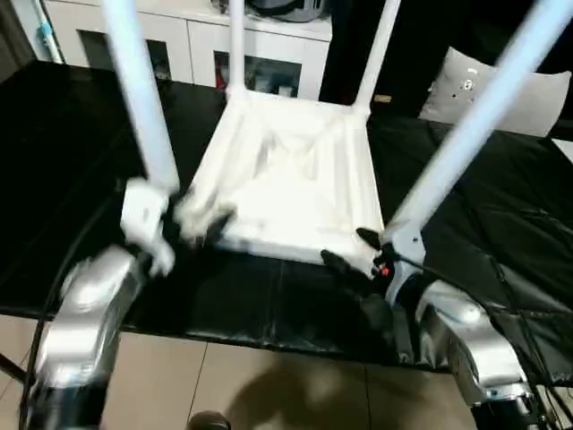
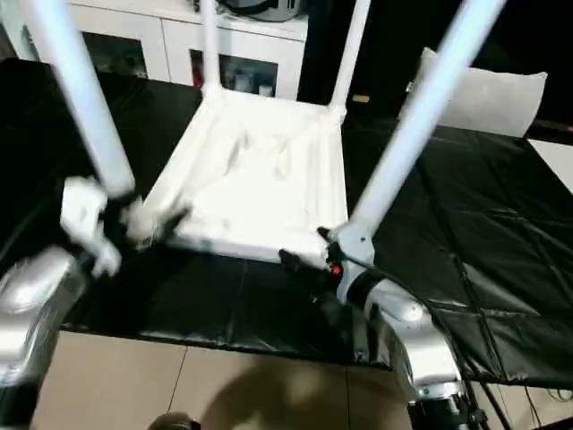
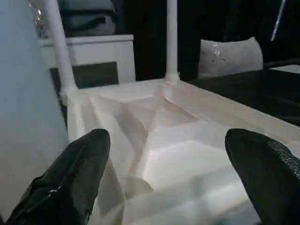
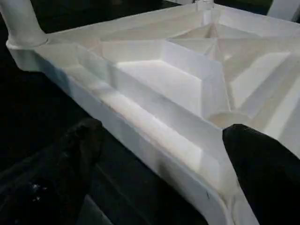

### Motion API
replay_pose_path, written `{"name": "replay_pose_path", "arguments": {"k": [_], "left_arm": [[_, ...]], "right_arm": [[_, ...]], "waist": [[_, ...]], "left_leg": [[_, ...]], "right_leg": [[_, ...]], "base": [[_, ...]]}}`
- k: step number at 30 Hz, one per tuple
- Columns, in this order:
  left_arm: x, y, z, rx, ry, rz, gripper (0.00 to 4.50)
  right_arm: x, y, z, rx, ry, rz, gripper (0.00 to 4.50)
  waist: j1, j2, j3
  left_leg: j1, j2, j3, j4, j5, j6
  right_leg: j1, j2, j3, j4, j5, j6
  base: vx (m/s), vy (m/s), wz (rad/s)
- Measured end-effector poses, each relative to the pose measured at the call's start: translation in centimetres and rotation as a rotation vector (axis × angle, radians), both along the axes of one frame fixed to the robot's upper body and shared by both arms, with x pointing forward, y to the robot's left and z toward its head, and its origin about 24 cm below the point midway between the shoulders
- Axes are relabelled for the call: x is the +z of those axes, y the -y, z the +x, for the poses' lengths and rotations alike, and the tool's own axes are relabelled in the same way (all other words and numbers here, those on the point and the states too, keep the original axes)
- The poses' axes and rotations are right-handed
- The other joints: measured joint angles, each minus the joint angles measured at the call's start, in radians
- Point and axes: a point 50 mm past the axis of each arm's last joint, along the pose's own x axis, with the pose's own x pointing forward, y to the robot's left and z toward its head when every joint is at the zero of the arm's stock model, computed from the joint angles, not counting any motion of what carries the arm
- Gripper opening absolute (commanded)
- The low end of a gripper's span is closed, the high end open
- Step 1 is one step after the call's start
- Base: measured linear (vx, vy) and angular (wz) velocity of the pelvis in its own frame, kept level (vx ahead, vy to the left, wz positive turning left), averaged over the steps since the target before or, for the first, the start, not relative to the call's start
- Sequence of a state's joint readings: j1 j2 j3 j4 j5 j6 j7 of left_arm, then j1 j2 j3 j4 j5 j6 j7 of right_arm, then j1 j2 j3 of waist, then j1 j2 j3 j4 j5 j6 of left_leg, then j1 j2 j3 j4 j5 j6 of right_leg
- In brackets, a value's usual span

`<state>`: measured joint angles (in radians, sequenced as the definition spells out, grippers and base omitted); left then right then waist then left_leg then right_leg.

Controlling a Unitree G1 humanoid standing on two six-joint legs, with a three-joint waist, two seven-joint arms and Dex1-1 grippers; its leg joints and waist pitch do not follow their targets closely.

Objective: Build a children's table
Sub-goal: Flip table

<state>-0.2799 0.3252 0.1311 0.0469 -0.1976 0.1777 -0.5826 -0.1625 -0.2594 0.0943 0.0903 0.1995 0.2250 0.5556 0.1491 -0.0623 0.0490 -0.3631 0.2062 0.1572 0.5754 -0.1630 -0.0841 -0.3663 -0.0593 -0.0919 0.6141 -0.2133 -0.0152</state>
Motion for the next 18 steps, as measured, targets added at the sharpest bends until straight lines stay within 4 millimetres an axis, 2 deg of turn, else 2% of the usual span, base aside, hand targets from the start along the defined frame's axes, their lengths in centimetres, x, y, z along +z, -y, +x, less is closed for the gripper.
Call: {"name": "replay_pose_path", "arguments": {"k": [8,11,13,15,18], "left_arm": [[-0.4,2.4,1.8,0.081,0.052,-0.054,4.47],[-0.5,2.5,1.8,0.077,0.040,-0.077,4.47],[-1.0,2.6,1.7,0.047,0.007,-0.081,4.47],[-2.1,2.3,0.7,-0.075,-0.058,-0.054,4.47],[-3.3,1.6,-0.5,-0.166,-0.130,-0.057,4.47]], "right_arm": [[0.0,0.0,0.0,0.006,0.001,-0.003,4.50],[0.0,-0.1,0.0,0.015,0.006,-0.001,4.50],[0.0,-0.1,0.0,0.017,0.006,0.000,4.50],[0.0,-0.1,-0.1,0.022,0.005,0.001,4.50],[-0.1,0.0,-0.2,0.020,0.001,-0.004,4.50]], "waist": [[0.000,-0.002,-0.001],[-0.002,0.000,0.000],[-0.002,0.000,0.000],[-0.004,0.001,0.000],[-0.004,0.000,0.001]], "left_leg": [[-0.001,0.000,0.001,0.000,0.000,0.000],[-0.001,0.000,0.001,0.000,0.000,0.000],[-0.001,0.000,0.001,0.000,0.000,0.000],[-0.001,0.000,0.002,-0.001,0.000,0.000],[-0.002,0.000,0.002,-0.001,0.000,0.000]], "right_leg": [[0.000,0.000,0.000,-0.001,0.003,-0.004],[-0.001,0.000,0.000,-0.001,0.002,-0.004],[-0.002,0.000,0.000,-0.001,0.002,-0.004],[-0.002,0.000,0.001,-0.001,0.002,-0.004],[-0.004,0.000,0.001,-0.001,0.002,-0.004]], "base": [[0.000,0.000,0.00],[0.000,0.000,0.00],[0.000,0.000,0.00],[0.000,0.000,0.00],[0.000,0.000,0.00]]}}
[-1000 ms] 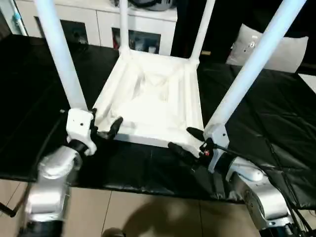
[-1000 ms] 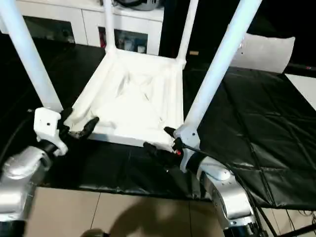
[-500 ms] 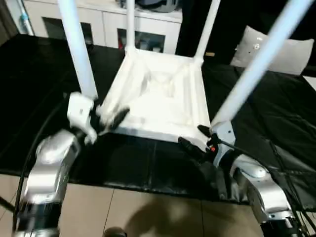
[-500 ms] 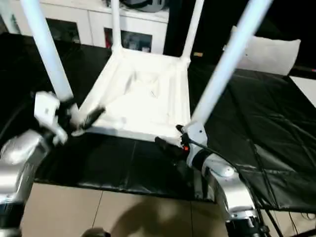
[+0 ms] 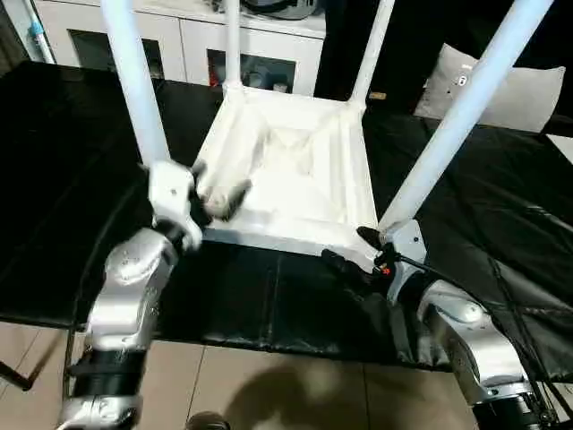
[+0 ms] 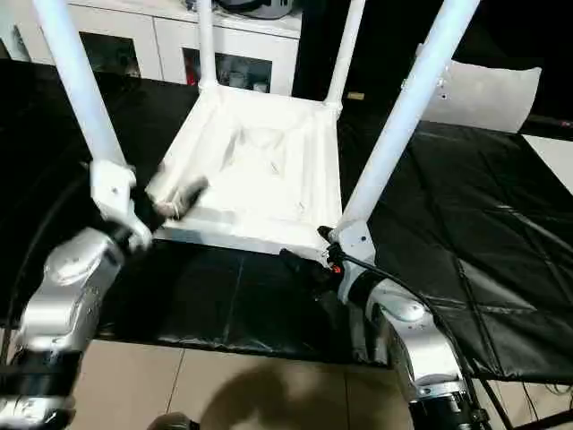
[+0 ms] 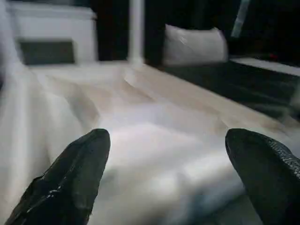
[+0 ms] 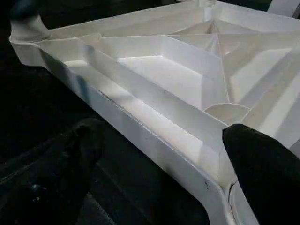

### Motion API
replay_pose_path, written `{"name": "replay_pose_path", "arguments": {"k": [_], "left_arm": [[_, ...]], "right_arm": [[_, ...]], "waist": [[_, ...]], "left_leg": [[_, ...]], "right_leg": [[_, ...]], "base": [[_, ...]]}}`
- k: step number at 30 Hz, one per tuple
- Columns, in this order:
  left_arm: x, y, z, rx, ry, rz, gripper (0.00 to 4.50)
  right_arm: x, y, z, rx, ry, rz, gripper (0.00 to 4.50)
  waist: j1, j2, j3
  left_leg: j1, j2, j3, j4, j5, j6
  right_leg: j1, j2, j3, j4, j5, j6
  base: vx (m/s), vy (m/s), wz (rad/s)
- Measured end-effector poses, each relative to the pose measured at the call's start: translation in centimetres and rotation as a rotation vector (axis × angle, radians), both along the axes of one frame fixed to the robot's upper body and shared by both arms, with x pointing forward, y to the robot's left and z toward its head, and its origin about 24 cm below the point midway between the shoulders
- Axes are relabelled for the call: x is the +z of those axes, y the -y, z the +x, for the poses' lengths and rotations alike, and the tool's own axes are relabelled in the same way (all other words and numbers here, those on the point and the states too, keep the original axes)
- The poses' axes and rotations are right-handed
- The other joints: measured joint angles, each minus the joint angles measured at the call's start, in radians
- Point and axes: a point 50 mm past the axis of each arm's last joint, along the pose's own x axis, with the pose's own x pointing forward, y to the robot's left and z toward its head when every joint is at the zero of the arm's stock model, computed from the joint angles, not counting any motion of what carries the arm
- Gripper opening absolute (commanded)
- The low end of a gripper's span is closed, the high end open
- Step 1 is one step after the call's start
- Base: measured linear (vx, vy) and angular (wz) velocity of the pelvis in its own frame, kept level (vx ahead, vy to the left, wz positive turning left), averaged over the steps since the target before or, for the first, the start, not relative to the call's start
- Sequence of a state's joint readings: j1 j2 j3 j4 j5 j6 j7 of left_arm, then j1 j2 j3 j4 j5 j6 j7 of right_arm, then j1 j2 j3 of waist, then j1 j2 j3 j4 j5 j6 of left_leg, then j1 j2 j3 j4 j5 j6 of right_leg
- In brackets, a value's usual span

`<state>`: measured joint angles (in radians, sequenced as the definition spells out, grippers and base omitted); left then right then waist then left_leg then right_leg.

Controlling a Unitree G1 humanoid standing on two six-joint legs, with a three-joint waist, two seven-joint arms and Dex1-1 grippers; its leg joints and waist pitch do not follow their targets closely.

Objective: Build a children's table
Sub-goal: Flip table

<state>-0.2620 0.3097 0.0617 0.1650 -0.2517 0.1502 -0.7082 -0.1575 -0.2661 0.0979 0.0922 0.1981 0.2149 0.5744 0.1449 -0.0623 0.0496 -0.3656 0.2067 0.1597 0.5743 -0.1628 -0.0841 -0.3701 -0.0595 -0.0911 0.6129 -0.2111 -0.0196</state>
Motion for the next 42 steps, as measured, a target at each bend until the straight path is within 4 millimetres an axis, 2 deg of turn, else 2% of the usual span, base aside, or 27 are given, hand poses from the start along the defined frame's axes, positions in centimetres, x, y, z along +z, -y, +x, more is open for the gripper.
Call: {"name": "replay_pose_path", "arguments": {"k": [3,5,8,11,14,19,22,24,27,30,32,35,38,42], "left_arm": [[0.3,-0.5,-0.6,-0.053,-0.002,-0.001,4.47],[0.6,-1.0,-1.2,-0.093,-0.004,0.019,4.47],[0.7,-2.7,-2.5,-0.106,-0.042,0.087,4.47],[0.7,-4.7,-3.2,-0.020,-0.072,0.114,4.47],[0.5,-6.2,-4.3,0.078,-0.098,0.132,4.47],[0.4,-7.0,-5.1,0.193,-0.113,0.102,4.47],[0.6,-6.6,-4.5,0.231,-0.095,0.066,4.47],[0.7,-6.1,-3.6,0.247,-0.079,0.046,4.47],[0.7,-6.0,-1.3,0.327,-0.059,0.048,4.47],[1.0,-5.3,-0.2,0.341,-0.032,0.016,4.47],[0.9,-5.0,0.3,0.345,-0.030,0.006,4.19],[0.4,-4.8,1.0,0.392,-0.044,0.017,4.09],[-0.1,-4.6,1.2,0.399,-0.053,0.013,3.74],[-0.2,-3.7,1.6,0.385,-0.037,-0.001,3.58]], "right_arm": [[0.0,0.1,0.0,-0.002,0.001,-0.002,4.50],[0.0,0.1,0.1,-0.003,0.001,-0.002,4.50],[-0.1,0.5,0.6,-0.022,0.000,-0.017,4.50],[-0.2,1.9,1.0,-0.084,-0.001,-0.048,4.50],[-0.2,2.5,1.1,-0.109,0.004,-0.061,4.50],[-0.1,2.5,0.9,-0.083,0.007,-0.061,4.50],[0.0,1.8,0.7,-0.038,0.007,-0.047,4.50],[-0.2,0.6,0.5,0.013,-0.001,-0.028,4.50],[-0.3,-0.8,0.5,0.056,-0.001,-0.008,4.50],[-0.3,-1.2,0.5,0.062,0.001,0.006,4.50],[-0.2,-1.3,0.6,0.059,0.009,0.007,4.50],[-0.1,-1.8,0.6,0.053,0.025,0.019,4.50],[-0.1,-2.2,0.6,0.052,0.026,0.027,4.50],[-0.1,-2.5,0.5,0.065,0.038,0.028,4.50]], "waist": [[0.004,0.000,0.000],[0.001,0.000,0.000],[-0.003,0.000,0.000],[0.002,0.001,0.001],[0.000,0.002,0.002],[0.001,0.001,0.001],[0.001,0.000,0.001],[0.001,-0.002,-0.001],[0.000,-0.004,-0.001],[-0.001,-0.005,-0.001],[-0.001,-0.004,-0.001],[-0.001,-0.002,0.000],[-0.001,0.001,0.002],[0.000,0.003,0.002]], "left_leg": [[0.000,0.000,0.000,0.000,0.000,0.000],[0.001,0.000,0.001,0.000,0.000,0.000],[0.001,0.000,0.002,0.000,0.000,0.000],[0.001,0.000,0.002,0.000,0.000,0.000],[0.001,0.000,0.003,0.000,0.000,0.000],[0.002,0.001,0.004,0.000,0.000,0.000],[0.003,0.000,0.004,0.000,0.000,0.000],[0.005,0.001,0.004,0.000,0.000,0.000],[0.007,0.001,0.004,0.000,0.000,0.000],[0.006,0.000,0.006,0.000,-0.001,0.001],[0.006,0.000,0.007,0.000,-0.002,0.002],[0.007,0.000,0.007,-0.002,-0.002,0.002],[0.007,0.000,0.008,-0.002,-0.002,0.002],[0.007,0.000,0.008,-0.002,-0.002,0.002]], "right_leg": [[0.000,0.000,0.000,0.000,0.000,0.000],[0.000,0.000,0.001,0.000,0.000,0.000],[0.000,0.000,0.001,0.000,0.000,0.000],[0.000,0.000,0.002,0.000,0.000,0.000],[0.000,0.000,0.003,0.000,0.000,0.000],[0.000,0.000,0.003,0.001,0.000,0.000],[0.001,0.000,0.004,0.001,-0.002,0.004],[0.002,0.000,0.004,0.001,-0.003,0.005],[0.003,0.000,0.004,0.001,-0.003,0.005],[0.003,0.000,0.006,0.000,-0.002,0.004],[0.002,0.000,0.007,0.000,0.000,0.000],[0.001,0.001,0.007,0.000,0.000,0.000],[0.001,0.001,0.007,0.000,0.000,0.000],[0.002,0.001,0.007,0.000,0.000,0.000]], "base": [[0.000,0.000,0.00],[0.000,0.000,0.00],[0.000,0.000,0.00],[0.000,0.000,0.00],[0.000,0.000,0.00],[0.000,0.000,0.00],[0.000,0.000,0.00],[0.000,0.000,0.00],[0.000,0.000,0.00],[0.000,0.000,0.00],[0.000,0.000,0.00],[0.000,0.000,0.00],[0.000,0.000,0.00],[0.000,0.000,0.00]]}}
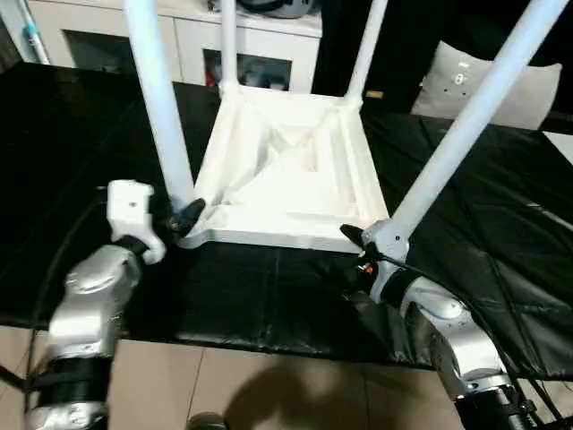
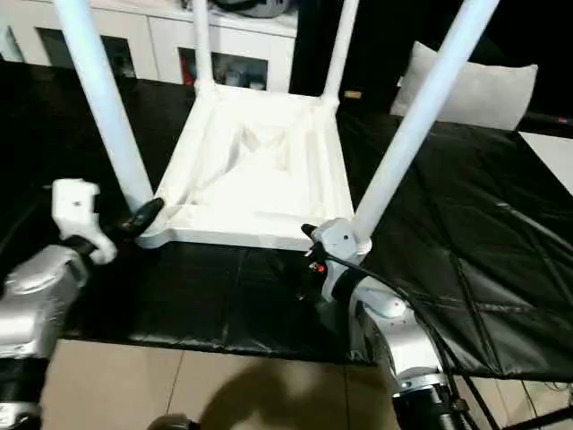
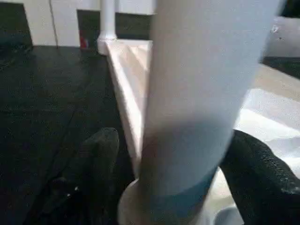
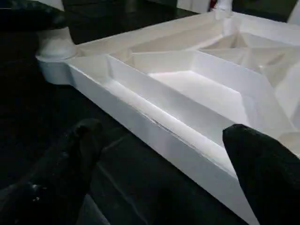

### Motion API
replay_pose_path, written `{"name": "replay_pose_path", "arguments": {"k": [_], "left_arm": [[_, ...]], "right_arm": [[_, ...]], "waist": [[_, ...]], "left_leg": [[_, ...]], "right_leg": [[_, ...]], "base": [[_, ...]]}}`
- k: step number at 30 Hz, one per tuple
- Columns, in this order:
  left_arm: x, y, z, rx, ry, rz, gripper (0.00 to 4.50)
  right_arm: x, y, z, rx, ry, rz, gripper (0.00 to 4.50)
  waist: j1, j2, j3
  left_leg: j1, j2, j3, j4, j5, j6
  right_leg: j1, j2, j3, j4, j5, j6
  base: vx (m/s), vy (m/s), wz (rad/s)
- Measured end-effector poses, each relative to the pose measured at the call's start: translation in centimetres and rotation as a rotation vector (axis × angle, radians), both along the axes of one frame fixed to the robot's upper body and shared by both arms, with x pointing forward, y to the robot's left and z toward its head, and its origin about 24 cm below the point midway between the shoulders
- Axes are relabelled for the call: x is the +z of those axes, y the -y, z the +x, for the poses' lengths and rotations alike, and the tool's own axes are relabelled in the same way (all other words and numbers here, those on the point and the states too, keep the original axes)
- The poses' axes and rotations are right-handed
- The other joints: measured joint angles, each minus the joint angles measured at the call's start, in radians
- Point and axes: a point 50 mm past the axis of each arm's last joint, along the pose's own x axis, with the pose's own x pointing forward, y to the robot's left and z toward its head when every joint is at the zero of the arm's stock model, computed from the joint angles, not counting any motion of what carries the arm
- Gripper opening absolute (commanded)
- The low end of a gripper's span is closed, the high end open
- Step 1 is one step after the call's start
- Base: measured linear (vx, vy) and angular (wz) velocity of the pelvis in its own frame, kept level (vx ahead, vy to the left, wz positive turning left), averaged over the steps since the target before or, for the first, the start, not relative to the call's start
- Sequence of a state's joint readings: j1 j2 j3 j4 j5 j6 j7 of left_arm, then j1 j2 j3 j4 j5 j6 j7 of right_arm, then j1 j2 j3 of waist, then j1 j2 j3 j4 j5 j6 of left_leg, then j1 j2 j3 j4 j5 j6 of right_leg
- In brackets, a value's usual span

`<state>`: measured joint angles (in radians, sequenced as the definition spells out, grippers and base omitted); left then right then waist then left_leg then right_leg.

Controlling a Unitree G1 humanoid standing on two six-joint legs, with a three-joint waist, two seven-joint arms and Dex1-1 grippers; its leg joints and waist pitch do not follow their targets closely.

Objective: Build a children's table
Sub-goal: Flip table

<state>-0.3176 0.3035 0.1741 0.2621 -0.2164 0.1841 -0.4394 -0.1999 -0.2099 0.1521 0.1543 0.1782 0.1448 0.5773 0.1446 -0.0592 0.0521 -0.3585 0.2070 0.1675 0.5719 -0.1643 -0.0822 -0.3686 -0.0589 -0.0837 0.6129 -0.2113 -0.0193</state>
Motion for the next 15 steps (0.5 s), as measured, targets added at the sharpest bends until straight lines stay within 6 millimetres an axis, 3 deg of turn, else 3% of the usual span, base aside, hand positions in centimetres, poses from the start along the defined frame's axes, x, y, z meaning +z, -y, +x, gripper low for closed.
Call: {"name": "replay_pose_path", "arguments": {"k": [15], "left_arm": [[-0.23,0.95,0.19,0.036,0.032,0.023,2.35]], "right_arm": [[0.57,-0.74,-0.97,0.215,-0.002,0.038,4.50]], "waist": [[0.002,0.000,0.000]], "left_leg": [[0.000,0.000,0.000,0.000,0.000,0.000]], "right_leg": [[0.000,0.000,0.000,0.000,0.000,0.000]], "base": [[0.000,0.000,0.00]]}}
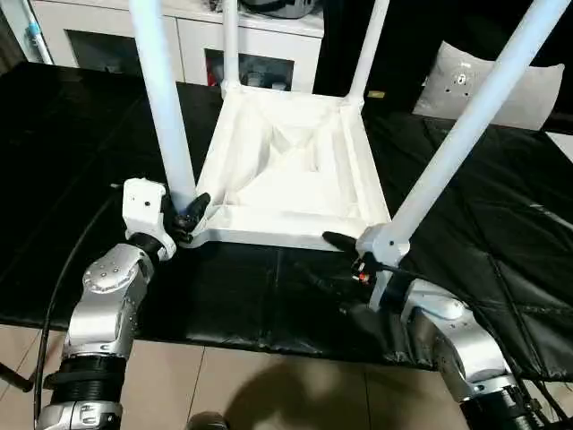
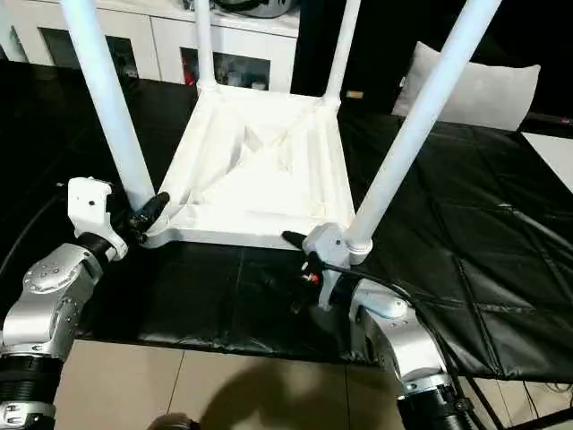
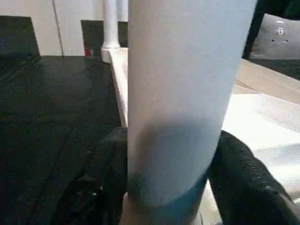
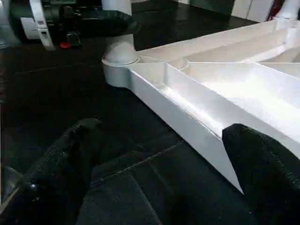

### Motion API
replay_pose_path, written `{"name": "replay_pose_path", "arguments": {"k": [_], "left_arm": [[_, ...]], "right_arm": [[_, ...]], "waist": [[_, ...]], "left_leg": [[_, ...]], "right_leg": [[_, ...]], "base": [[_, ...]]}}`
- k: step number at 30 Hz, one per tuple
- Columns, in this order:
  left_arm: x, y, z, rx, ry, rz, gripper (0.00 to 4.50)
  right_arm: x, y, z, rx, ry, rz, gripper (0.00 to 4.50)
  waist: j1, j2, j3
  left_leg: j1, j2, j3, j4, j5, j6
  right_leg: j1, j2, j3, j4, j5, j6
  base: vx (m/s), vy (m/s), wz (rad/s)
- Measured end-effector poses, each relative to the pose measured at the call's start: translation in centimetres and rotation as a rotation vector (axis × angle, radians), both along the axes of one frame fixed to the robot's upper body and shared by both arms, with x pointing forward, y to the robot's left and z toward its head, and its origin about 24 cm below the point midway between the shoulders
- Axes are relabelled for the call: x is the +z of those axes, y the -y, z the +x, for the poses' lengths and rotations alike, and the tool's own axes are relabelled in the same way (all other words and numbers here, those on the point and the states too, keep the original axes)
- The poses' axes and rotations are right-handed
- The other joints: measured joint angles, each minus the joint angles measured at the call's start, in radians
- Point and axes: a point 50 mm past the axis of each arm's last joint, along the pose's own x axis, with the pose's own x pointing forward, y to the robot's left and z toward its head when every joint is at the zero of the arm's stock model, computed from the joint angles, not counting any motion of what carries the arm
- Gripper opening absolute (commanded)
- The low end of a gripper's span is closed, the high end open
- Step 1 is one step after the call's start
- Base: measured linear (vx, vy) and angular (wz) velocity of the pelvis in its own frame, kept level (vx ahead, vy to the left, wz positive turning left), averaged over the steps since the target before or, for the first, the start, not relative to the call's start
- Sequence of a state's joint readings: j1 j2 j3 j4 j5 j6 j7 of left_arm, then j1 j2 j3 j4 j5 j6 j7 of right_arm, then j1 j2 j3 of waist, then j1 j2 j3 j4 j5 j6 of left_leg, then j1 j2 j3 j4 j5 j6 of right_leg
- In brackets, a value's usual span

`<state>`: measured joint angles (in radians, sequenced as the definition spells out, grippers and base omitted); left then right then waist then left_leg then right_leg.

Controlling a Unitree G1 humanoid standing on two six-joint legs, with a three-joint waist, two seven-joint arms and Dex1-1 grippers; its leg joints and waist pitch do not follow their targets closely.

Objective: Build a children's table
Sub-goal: Flip table

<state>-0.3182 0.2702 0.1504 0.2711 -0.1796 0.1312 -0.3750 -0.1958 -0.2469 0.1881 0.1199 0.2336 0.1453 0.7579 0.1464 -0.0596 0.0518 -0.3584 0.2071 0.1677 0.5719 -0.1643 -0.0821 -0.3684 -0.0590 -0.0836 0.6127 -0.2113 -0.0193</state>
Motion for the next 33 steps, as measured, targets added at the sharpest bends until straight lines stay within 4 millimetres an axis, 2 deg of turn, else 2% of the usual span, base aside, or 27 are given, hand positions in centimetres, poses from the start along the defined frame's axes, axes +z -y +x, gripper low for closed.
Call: {"name": "replay_pose_path", "arguments": {"k": [4,11,15,17,20,24,30,33], "left_arm": [[0.0,0.1,0.1,0.011,-0.008,-0.010,2.13],[-0.1,0.6,0.3,0.023,-0.051,-0.053,2.06],[-0.2,0.9,0.2,0.052,-0.076,-0.117,2.06],[-0.2,1.1,0.2,0.068,-0.095,-0.161,2.06],[-0.1,1.7,0.4,0.072,-0.125,-0.265,2.06],[-0.3,2.4,0.4,0.073,-0.155,-0.413,2.06],[-0.2,3.0,0.1,0.056,-0.176,-0.473,2.06],[-0.1,3.3,0.0,0.039,-0.185,-0.454,2.06]], "right_arm": [[-0.1,-0.1,0.1,-0.005,-0.003,0.003,4.50],[-0.2,-0.1,0.3,-0.034,-0.002,-0.006,4.50],[-0.6,-0.1,0.4,-0.073,-0.015,-0.010,4.50],[-0.8,-0.2,0.6,-0.095,-0.017,-0.017,4.50],[-0.4,-0.3,0.9,-0.105,-0.006,-0.005,4.50],[0.0,-0.2,1.1,-0.107,0.002,0.006,4.50],[0.0,-0.3,1.1,-0.122,-0.003,0.021,4.50],[0.0,-0.1,2.2,-0.259,-0.032,0.057,4.50]], "waist": [[0.002,0.000,0.000],[0.002,0.002,-0.001],[0.002,0.007,-0.002],[0.001,0.013,-0.002],[0.001,0.018,-0.002],[0.000,0.017,-0.002],[0.001,0.015,-0.002],[0.000,0.015,-0.002]], "left_leg": [[0.000,0.000,0.000,0.000,0.000,0.000],[0.002,0.000,0.000,0.000,0.000,0.000],[0.002,-0.001,0.001,0.000,0.000,0.000],[0.002,-0.001,0.002,0.000,0.000,0.000],[0.003,-0.002,0.004,0.000,0.000,0.000],[0.004,-0.002,0.004,0.000,0.000,0.000],[0.002,-0.002,0.004,0.000,-0.001,0.003],[0.002,-0.003,0.005,-0.001,-0.002,0.003]], "right_leg": [[0.000,0.000,0.000,0.000,0.000,0.000],[0.001,0.000,0.001,0.001,0.000,0.000],[0.001,-0.001,0.002,0.001,0.000,0.000],[0.001,-0.001,0.004,0.001,0.000,0.000],[0.000,-0.001,0.006,0.003,-0.003,0.006],[0.000,0.000,0.007,0.003,-0.004,0.007],[0.000,0.000,0.008,0.001,-0.005,0.009],[-0.002,0.000,0.010,0.001,-0.005,0.009]], "base": [[0.000,0.000,0.00],[0.000,0.000,0.00],[0.000,0.000,0.00],[0.000,0.000,0.00],[0.000,0.000,0.00],[0.000,0.000,0.00],[0.000,0.000,0.00],[0.000,0.000,0.00]]}}
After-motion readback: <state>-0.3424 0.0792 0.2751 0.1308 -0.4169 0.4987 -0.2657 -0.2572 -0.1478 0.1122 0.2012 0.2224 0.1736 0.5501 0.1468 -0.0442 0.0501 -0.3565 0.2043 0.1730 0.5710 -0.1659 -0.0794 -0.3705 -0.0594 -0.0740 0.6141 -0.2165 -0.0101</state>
